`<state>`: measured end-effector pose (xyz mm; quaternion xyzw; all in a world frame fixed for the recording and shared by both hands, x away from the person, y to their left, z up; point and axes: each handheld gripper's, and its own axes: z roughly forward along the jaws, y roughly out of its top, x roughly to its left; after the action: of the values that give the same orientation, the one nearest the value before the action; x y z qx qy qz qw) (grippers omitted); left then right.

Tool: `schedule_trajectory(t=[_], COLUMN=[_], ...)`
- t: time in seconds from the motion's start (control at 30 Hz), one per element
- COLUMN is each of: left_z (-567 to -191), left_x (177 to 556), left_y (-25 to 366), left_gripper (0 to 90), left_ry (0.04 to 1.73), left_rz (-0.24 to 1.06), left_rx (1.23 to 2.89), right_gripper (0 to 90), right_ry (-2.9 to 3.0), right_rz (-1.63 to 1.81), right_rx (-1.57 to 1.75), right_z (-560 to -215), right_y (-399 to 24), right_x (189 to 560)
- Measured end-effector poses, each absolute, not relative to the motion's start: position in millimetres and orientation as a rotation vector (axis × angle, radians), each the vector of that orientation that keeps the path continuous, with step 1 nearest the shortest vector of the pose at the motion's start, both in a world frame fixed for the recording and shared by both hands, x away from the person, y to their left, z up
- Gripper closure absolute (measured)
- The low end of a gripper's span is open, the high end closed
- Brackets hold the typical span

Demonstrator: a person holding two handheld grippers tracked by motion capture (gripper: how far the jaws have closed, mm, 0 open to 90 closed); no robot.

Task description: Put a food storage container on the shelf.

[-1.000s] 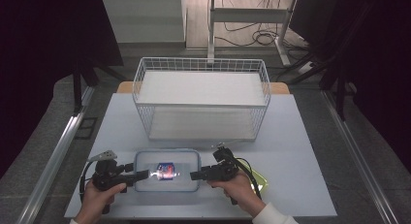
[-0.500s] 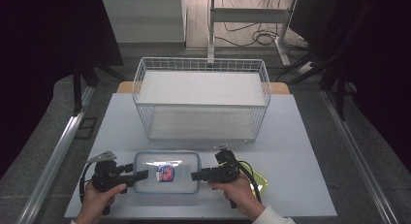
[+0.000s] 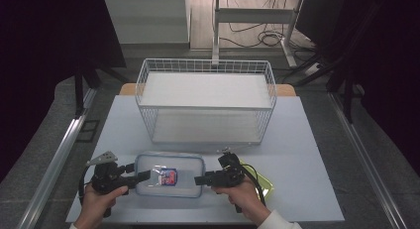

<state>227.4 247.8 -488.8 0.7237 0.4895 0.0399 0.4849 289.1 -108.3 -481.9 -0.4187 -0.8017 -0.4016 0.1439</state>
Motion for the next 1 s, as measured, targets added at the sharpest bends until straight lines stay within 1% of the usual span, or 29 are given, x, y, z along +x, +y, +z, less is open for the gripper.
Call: schedule_trajectory(t=[0.27, 0.57, 0.7, 1.0], left_z=[-484, -469, -458, -421], left_x=[229, 231, 233, 248], left_y=[247, 244, 241, 227], left_gripper=[36.4, 38.1, 38.7, 39.0], left_ry=[1.179, 1.149, 1.128, 1.064], left_rz=[0.097, 0.117, 0.133, 0.184], left_rx=[1.752, 1.731, 1.723, 1.726], right_gripper=[52.6, 52.6, 52.5, 52.5], right_ry=[-2.322, -2.346, -2.362, -2.394], right_rz=[-1.2, -1.258, -1.284, -1.373], right_rx=[-1.202, -1.181, -1.17, -1.166], right_z=[-477, -459, -448, -410], right_y=[-111, -117, -121, -136], right_x=[292, 295, 297, 305])
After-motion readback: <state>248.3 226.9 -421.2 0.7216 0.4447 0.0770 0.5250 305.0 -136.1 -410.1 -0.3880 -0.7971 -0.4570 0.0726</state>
